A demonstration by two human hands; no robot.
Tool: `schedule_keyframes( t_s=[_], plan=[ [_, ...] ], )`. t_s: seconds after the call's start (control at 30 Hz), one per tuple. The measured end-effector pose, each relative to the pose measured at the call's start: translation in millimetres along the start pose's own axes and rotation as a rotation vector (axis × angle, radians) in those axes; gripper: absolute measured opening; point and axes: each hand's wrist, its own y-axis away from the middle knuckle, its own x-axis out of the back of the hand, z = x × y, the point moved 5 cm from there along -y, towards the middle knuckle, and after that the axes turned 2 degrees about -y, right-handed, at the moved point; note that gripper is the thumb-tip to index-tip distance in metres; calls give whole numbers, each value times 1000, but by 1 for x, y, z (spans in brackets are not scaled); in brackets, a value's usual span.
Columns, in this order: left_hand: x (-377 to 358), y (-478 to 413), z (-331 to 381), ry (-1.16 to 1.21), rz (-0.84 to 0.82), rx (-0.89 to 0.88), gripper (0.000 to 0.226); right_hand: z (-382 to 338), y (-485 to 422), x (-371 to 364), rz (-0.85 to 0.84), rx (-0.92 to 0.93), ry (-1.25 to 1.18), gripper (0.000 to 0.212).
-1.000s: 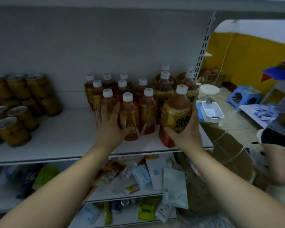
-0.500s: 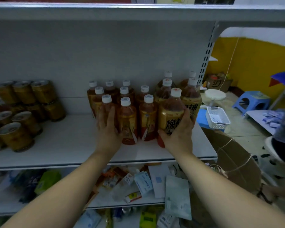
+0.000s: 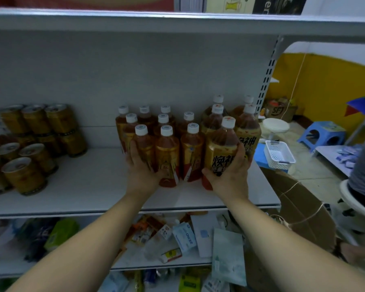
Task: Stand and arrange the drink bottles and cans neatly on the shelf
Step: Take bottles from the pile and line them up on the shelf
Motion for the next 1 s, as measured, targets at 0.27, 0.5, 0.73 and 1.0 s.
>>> schedule_keyframes(
  t_s=[0.27,0.5,0.73,1.0],
  plan=[
    [26,-20,0,71,-38,-49,118,-8,-15,9,-50,-42,-51,108],
    [24,-21,9,230,-189,-13,111,-18,-14,13,-61,-17,11,112],
    [28,2,44,-286,31,-220,89,-18,-14,13,-69,-13,38,109],
    [14,-18,63,-582,-36,-268,85,-17,-13,14,-89,2,50,109]
  ],
)
